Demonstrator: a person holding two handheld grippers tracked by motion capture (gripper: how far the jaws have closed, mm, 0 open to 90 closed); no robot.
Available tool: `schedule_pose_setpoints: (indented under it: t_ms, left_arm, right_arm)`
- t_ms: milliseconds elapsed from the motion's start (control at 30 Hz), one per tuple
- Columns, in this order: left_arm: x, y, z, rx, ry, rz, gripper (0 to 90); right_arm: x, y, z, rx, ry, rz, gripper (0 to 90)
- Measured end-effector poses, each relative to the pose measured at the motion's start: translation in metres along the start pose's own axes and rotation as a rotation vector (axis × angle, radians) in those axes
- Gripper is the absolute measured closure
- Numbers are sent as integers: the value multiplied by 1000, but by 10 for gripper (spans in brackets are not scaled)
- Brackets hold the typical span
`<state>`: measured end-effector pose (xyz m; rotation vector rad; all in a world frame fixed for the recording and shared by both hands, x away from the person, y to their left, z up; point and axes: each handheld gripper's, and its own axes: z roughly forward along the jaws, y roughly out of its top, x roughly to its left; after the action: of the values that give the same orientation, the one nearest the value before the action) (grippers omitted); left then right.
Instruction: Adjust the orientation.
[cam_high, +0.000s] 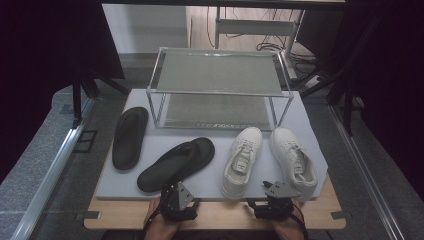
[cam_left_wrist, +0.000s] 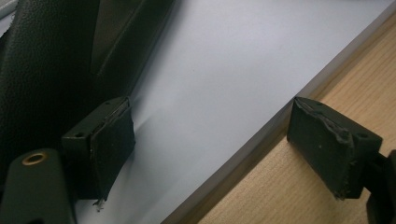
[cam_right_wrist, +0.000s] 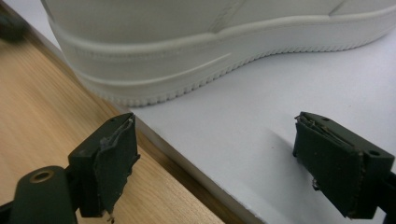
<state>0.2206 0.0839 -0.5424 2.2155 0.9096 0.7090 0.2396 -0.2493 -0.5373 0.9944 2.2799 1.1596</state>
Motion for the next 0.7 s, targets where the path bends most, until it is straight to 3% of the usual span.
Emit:
schedule_pose_setpoints:
  t_ms: [133,533,700]
  left_arm:
    - [0,0,0,-1,2,1,153]
    - [0,0,0,-5,-2,-9,150]
    - [2,-1,-2,-16,-24,-28,148]
  right_arm:
    - [-7,-1,-3,-24,45,53,156]
    - [-8,-2,-3,-26,47,56,155]
    - [-8,-2,-3,-27,49,59,155]
